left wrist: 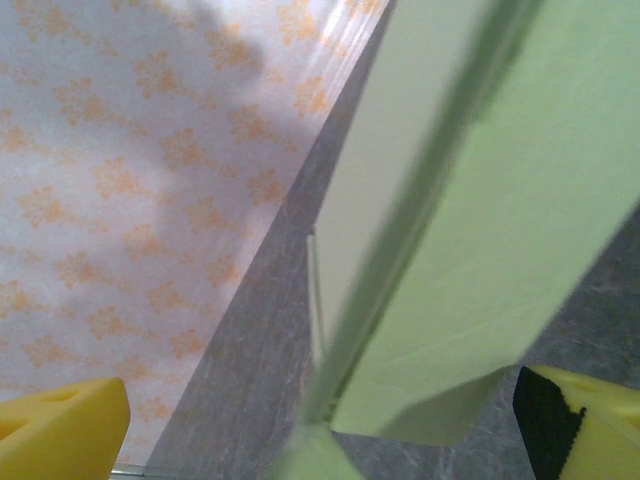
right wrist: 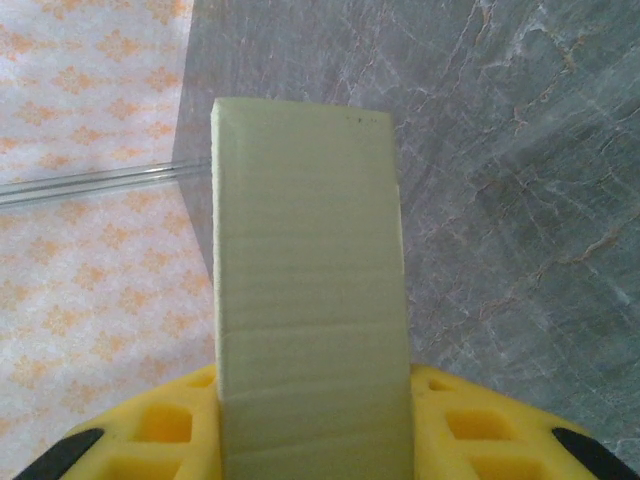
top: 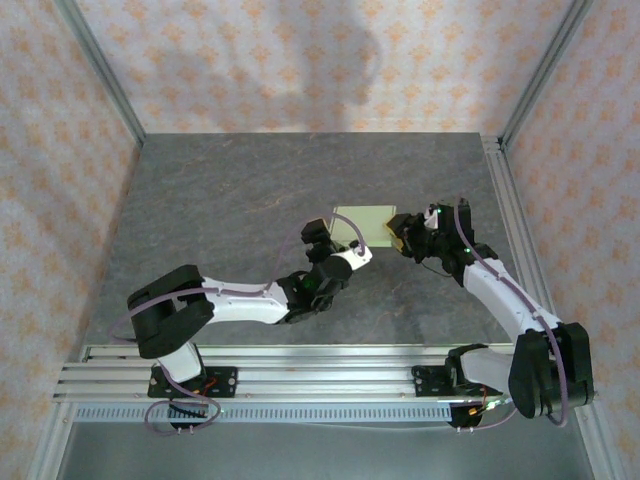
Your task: Fold the paper box
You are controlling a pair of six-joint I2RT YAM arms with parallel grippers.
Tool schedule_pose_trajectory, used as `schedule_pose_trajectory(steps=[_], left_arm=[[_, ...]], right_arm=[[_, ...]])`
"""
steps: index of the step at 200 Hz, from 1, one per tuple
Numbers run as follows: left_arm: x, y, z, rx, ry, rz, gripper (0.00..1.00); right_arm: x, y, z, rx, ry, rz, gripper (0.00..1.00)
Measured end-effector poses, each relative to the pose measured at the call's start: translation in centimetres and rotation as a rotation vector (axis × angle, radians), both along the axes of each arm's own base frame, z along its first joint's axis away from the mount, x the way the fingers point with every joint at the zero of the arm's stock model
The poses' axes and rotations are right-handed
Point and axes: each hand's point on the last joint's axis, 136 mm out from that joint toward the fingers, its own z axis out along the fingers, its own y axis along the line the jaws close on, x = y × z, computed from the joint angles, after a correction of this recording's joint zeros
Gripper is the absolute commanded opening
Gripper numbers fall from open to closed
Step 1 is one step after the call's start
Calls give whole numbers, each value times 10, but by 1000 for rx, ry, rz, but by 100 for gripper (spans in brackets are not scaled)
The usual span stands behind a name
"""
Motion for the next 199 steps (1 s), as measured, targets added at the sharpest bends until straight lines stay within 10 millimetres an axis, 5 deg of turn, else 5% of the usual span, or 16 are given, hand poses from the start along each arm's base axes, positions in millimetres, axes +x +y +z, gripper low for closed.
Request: schedule_pose_trajectory(steps=[71, 199], left_arm=[[-8, 2, -6, -2, 12, -14, 100], [18, 7, 2, -12, 4, 37, 92]], right_arm=[[-4, 6, 3, 31, 8, 32, 36], [-16, 11, 9, 54, 17, 75, 35]])
